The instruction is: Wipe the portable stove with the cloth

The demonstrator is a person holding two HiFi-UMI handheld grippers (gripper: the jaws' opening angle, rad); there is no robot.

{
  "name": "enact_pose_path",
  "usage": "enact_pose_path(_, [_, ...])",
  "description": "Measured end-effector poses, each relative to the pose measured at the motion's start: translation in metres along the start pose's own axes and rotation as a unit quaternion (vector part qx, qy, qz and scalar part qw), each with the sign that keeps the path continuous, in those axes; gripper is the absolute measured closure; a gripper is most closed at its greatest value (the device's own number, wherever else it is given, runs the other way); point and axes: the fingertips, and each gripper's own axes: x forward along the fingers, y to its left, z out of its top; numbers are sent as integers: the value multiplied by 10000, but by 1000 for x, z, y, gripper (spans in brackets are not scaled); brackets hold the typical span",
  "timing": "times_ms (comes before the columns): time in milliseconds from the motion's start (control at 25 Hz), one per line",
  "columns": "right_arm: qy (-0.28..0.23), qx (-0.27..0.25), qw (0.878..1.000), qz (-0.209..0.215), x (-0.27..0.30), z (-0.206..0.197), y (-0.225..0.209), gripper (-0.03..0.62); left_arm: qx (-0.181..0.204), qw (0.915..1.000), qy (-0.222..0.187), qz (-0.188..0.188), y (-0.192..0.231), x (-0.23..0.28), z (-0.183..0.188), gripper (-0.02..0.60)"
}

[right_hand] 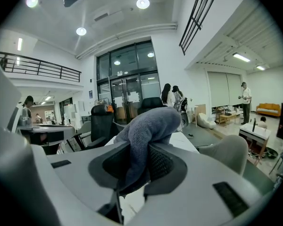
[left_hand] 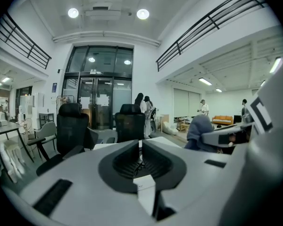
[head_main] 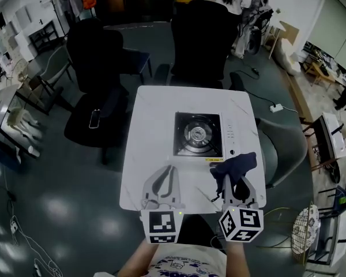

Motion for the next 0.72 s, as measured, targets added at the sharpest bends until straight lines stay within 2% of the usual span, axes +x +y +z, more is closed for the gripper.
enact_pose_path(240, [183, 19, 9997, -159, 18, -3, -12, 497, -77, 9997, 202, -124, 3, 22, -11, 551])
enact_pose_path(720, [470, -56, 9989, -35, 89, 8, -45, 497, -211, 9987, 437, 130, 17, 88, -10, 551])
